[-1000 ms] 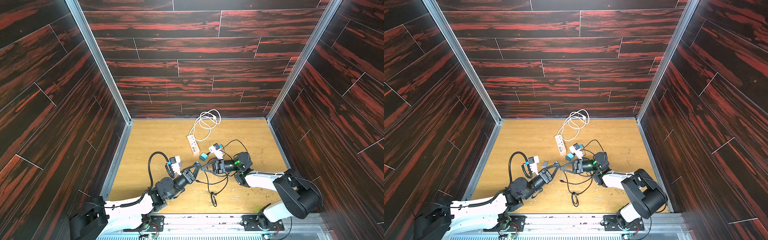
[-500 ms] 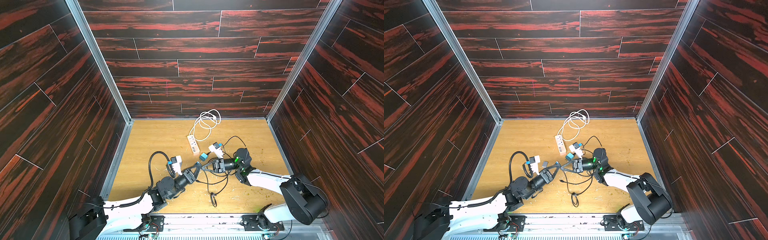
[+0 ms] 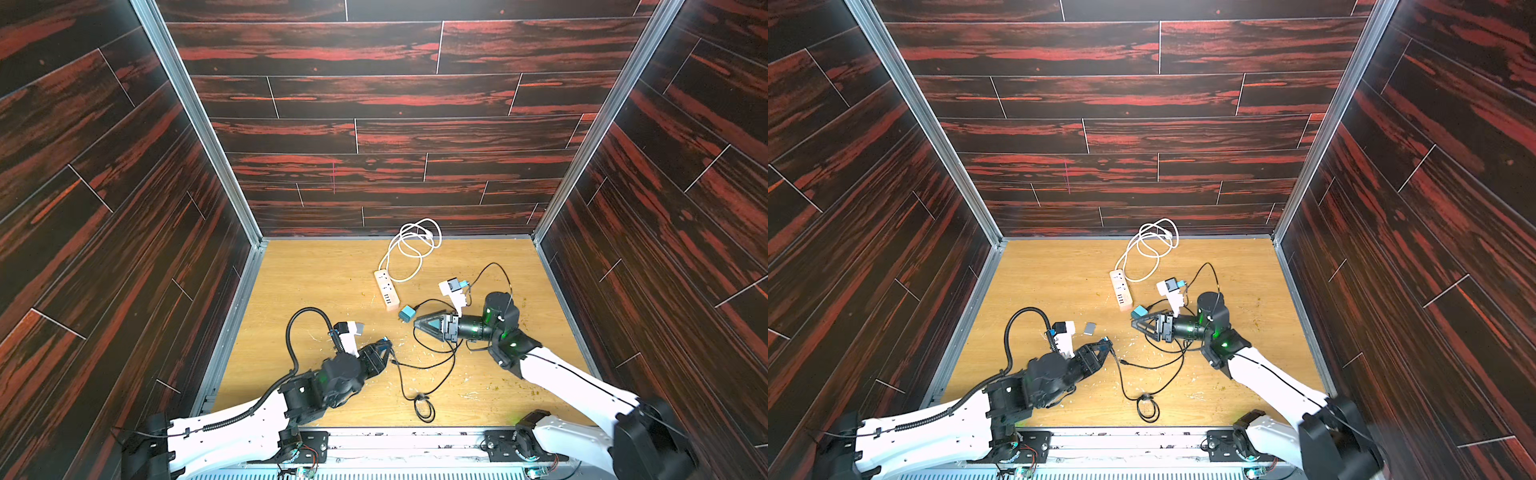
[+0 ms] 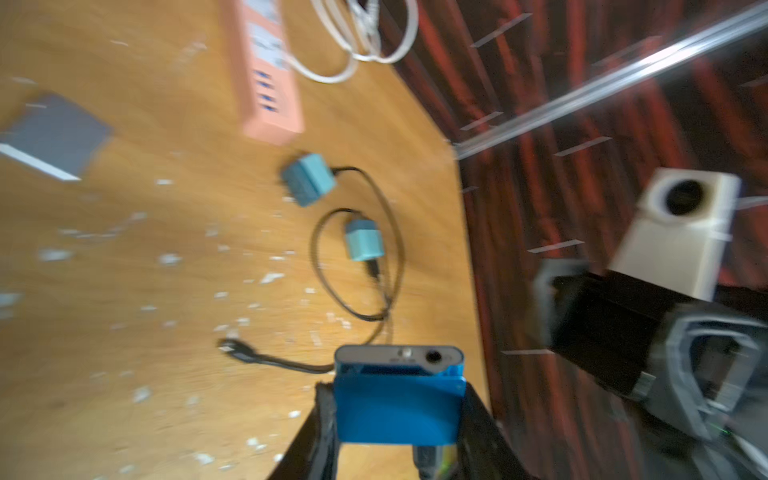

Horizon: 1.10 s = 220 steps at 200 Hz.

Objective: Charge mp3
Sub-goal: Insert the charging cable into the MP3 player, then place the MP3 player at the center of the board.

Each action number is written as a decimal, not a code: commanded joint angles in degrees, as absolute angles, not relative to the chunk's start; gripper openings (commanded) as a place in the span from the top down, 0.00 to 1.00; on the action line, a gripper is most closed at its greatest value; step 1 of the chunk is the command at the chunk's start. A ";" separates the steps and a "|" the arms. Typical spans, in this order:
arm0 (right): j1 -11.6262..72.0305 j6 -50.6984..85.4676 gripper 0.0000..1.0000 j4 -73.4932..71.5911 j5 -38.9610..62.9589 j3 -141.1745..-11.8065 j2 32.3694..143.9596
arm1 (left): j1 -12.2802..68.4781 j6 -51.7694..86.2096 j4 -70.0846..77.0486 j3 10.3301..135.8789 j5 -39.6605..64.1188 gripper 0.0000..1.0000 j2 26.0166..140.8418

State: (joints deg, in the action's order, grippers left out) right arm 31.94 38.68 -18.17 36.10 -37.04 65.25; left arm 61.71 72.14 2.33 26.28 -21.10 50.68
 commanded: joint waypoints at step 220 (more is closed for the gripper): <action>32.49 22.11 0.37 16.40 -5.29 -52.54 92.70 | 50.15 78.89 -27.98 41.95 -15.53 0.41 78.43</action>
